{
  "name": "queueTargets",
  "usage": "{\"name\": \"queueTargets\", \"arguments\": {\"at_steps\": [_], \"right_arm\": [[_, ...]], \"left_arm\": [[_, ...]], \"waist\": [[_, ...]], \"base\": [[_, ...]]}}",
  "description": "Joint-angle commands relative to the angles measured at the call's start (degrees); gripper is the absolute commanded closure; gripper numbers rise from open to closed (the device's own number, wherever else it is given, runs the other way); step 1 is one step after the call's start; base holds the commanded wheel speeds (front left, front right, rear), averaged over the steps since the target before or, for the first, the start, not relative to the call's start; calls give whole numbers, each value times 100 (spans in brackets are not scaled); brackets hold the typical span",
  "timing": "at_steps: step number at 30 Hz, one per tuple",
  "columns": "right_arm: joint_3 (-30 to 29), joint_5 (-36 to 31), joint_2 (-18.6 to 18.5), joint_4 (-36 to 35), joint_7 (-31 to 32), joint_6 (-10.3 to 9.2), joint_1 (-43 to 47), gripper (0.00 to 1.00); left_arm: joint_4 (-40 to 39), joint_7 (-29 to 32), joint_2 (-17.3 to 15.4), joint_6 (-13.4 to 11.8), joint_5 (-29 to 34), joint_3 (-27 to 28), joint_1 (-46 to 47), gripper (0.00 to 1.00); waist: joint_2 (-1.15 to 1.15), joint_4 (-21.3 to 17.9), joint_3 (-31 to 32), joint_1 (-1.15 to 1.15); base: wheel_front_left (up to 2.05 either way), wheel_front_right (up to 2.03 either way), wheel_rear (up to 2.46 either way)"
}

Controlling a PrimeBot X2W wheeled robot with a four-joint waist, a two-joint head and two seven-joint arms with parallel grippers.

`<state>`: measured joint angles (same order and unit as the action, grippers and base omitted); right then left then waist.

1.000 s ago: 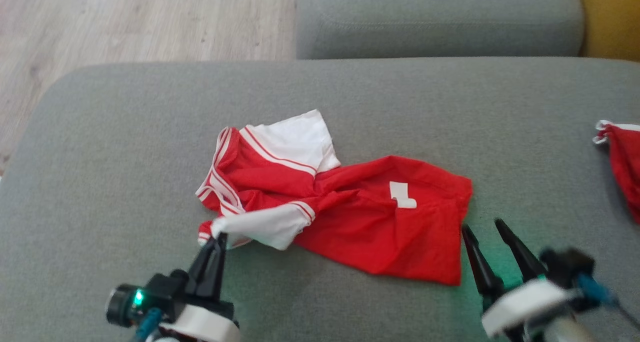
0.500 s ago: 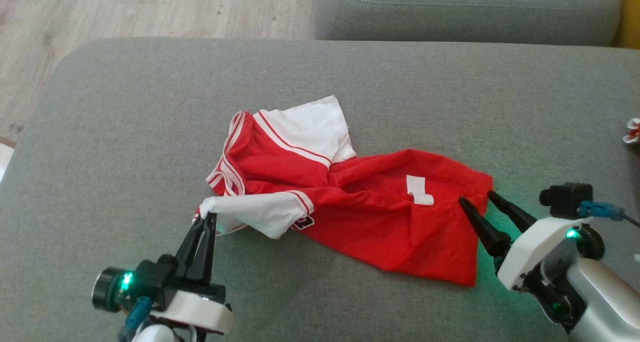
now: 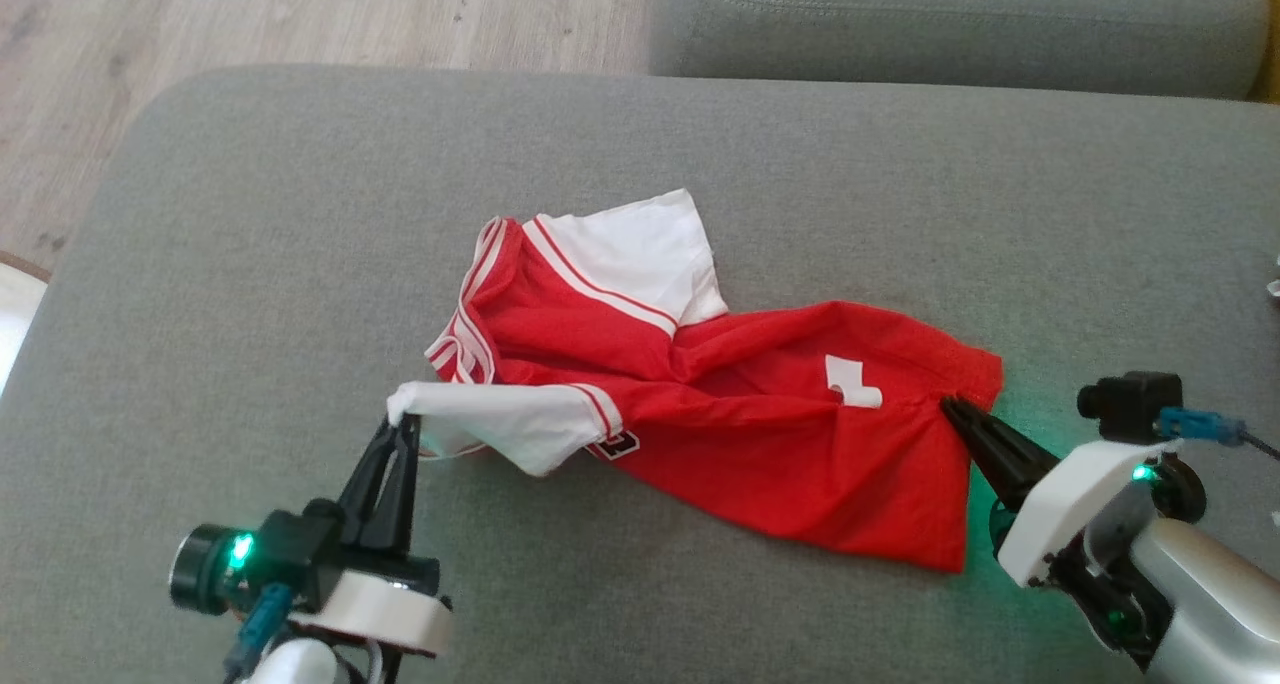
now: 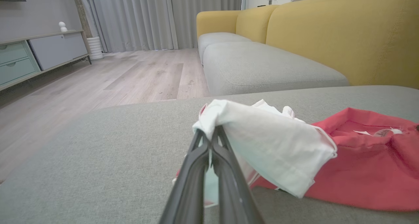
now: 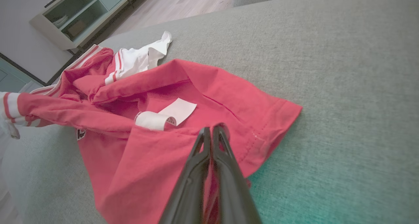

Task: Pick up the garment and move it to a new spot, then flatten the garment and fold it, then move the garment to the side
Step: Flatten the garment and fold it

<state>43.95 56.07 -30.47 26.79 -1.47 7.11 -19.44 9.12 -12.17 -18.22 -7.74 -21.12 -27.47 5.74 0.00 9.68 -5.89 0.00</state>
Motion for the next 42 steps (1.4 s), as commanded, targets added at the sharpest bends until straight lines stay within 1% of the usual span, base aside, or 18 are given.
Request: {"name": "queueTargets", "arguments": {"at_steps": [1,4,6,8,9,10,14,17,20,24,27,30,33,34,38,42], "right_arm": [[48,40,-194,-83,-135,37,-124,100],[186,36,-267,-58,-460,37,-210,100],[233,19,-338,-64,-745,37,-262,100],[213,3,-449,-97,-1000,37,-320,100],[112,-35,-613,-187,-1177,37,-390,100],[29,-72,-711,-265,-1239,37,-431,100],[-545,-336,-1128,-730,-1341,37,-616,100],[-1191,-655,-1369,-1233,-1349,37,-672,100],[-1754,-933,-1562,-1727,-1351,37,-659,100],[-2394,-1300,-1711,-2238,-1352,37,-737,100],[-2673,-1564,-1780,-2455,-1305,37,-903,100],[-2786,-1783,-1776,-2515,-1120,37,-1234,100],[-2649,-1874,-1721,-2419,-923,37,-1713,100],[-2649,-1874,-1721,-2419,-923,37,-1713,100],[-2180,-1859,-1560,-2001,-741,37,-2530,100],[-1644,-1870,-1361,-1383,-797,37,-3410,100]], "left_arm": [[-145,-47,-171,-63,4,284,257,100],[-169,-65,-217,-76,-48,355,243,100],[-253,-88,-226,-24,-161,431,258,100],[-419,-103,-224,83,-348,540,331,100],[-629,-56,-256,220,-554,653,473,100],[-739,-6,-290,289,-660,721,567,100],[-1160,264,-428,519,-1087,1025,1095,100],[-1441,495,-439,654,-1427,1206,1584,100],[-1621,724,-386,771,-1779,1342,2139,100],[-1799,957,-338,839,-2013,1449,2944,100],[-1835,1143,-327,888,-2048,1414,3523,100],[-1662,1303,-249,945,-2084,1325,4069,100],[-1167,1459,-114,949,-2150,1252,4569,100],[-1167,1459,-114,949,-2150,1252,4569,100],[-223,1578,24,1003,-2118,1117,5198,100],[812,1497,131,1113,-1908,954,5963,100]], "waist": [[0,-18,32,0],[0,-86,142,0],[0,-148,250,0],[0,-220,386,0],[0,-306,546,0],[0,-356,615,0],[0,-588,807,0],[0,-757,889,0],[0,-908,946,0],[0,-1097,976,0],[0,-1209,955,0],[0,-1264,874,0],[0,-1291,715,0],[0,-1291,715,0],[0,-1290,366,0],[0,-1255,-185,0]], "base": [[0,0,0],[0,0,0],[0,0,0],[0,0,0],[0,0,0],[0,0,0],[0,0,0],[0,0,0],[0,0,0],[0,0,0],[0,0,0],[0,0,0],[0,0,0],[0,0,0],[0,0,0],[0,0,0]]}}
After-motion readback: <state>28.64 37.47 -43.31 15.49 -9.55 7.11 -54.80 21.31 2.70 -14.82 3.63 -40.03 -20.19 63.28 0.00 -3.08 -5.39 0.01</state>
